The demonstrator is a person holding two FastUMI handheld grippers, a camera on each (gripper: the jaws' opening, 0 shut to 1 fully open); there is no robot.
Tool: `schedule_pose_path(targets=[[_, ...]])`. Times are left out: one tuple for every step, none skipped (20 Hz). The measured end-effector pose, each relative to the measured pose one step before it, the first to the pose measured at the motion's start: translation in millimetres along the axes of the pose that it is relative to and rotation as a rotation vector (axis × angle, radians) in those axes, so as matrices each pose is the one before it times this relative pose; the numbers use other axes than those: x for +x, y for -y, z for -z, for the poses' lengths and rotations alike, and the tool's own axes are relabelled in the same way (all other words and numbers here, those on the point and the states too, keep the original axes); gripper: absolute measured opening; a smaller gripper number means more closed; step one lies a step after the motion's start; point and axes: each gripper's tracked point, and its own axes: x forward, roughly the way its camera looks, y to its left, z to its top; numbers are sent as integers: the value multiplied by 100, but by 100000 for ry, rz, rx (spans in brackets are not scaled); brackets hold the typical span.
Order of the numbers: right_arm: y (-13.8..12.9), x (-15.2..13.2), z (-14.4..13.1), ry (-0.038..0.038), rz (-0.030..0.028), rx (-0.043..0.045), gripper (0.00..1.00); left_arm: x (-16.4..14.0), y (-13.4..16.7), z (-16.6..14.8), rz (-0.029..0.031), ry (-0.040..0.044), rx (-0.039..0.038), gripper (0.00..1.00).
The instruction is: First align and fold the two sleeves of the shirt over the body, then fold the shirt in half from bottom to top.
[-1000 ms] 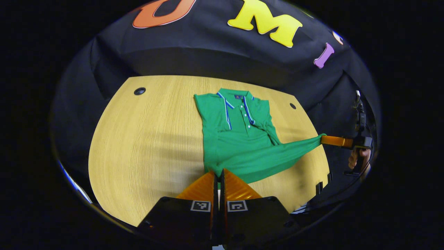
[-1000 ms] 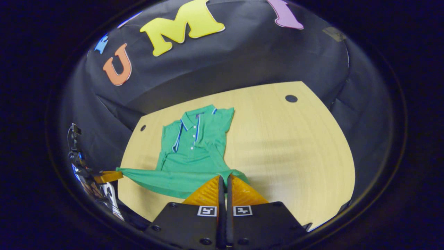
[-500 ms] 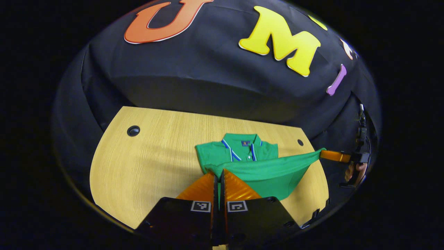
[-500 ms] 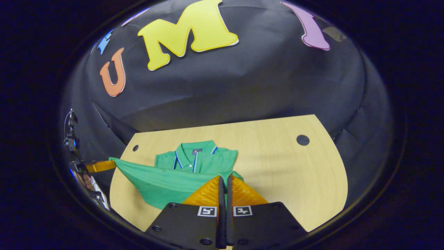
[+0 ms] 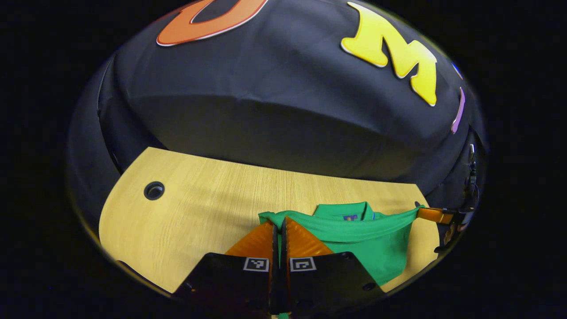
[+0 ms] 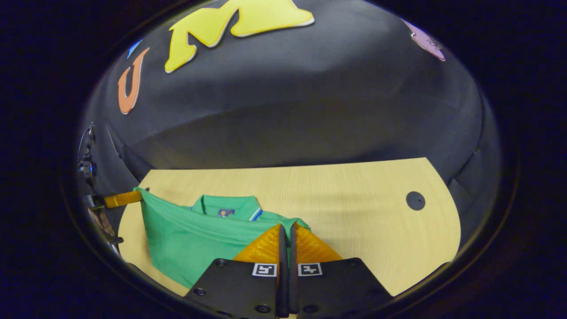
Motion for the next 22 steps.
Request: schedule_pose_path(targets=[[155, 752, 369, -918, 317, 96, 0, 1167, -451, 1099, -1519, -2158, -20, 3], [216, 737, -11, 237, 392, -227, 0, 984, -471, 771, -2254, -1513, 461, 4], [361, 651, -236, 1335, 799, -823, 3, 791, -459, 458, -2108, -566, 292, 4], [112, 371, -297, 1684, 77, -870, 3, 637, -163, 354, -512, -180, -169, 4], [110, 76, -228, 1212, 699, -948, 0, 592, -5, 455, -700, -711, 188, 4], [144, 372, -58, 557, 585, -1101, 3, 433, -34, 422, -682, -898, 745, 5], [0, 534, 119, 51, 154, -1140, 3, 339, -120, 321, -752, -909, 905, 6], [12, 439, 337, -657, 109, -1213, 4, -1, -46, -18, -109, -398, 331, 7], [-87, 279, 483, -779, -243, -724, 4, 100, 97, -436, 700, 1727, 136, 8], [-52, -19, 173, -989, -513, -730, 8, -44, 165, -181, 897, 420, 364, 8], [14, -260, 211, -70, -649, -481, 2, -563, 15, -40, -608, -527, 385, 17], [-115, -739, -407, 898, -490, 439, 12, -655, -156, -211, -1811, 324, 796, 23], [-118, -543, -471, 2009, -157, 884, 27, -797, -370, -360, -2256, 1027, 369, 43], [-27, -906, -737, 2975, 1083, 709, 43, -897, -516, -604, -3271, 1881, 291, 54], [162, -1118, -527, 2916, 1925, 272, 59, -1258, -421, -610, -3003, 2274, -76, 92], [52, -1421, -737, 2197, 1767, -207, 75, -1359, -106, -748, -1303, 2420, -351, 82], [3, -1370, -398, 2347, 1162, -296, 91, -1604, 84, -683, -166, 2217, -300, 82], [-247, -1730, -769, 2401, 263, -106, 99, -1899, 129, -970, 459, 2395, -300, 94], [-333, -1898, -880, 2635, 172, 48, 99, -2131, 432, -1028, 945, 3218, -271, 82], [-504, -2076, -994, 2819, -228, 313, 99, -2296, 431, -1204, 1070, 3413, 208, 94], [-494, -2294, -1075, 3328, 258, 300, 99, -2524, 214, -1405, 151, 3855, 507, 82], [-462, -2469, -1225, 3639, 344, -16, 99, -2483, 503, -1432, 654, 3900, 1184, 83]])
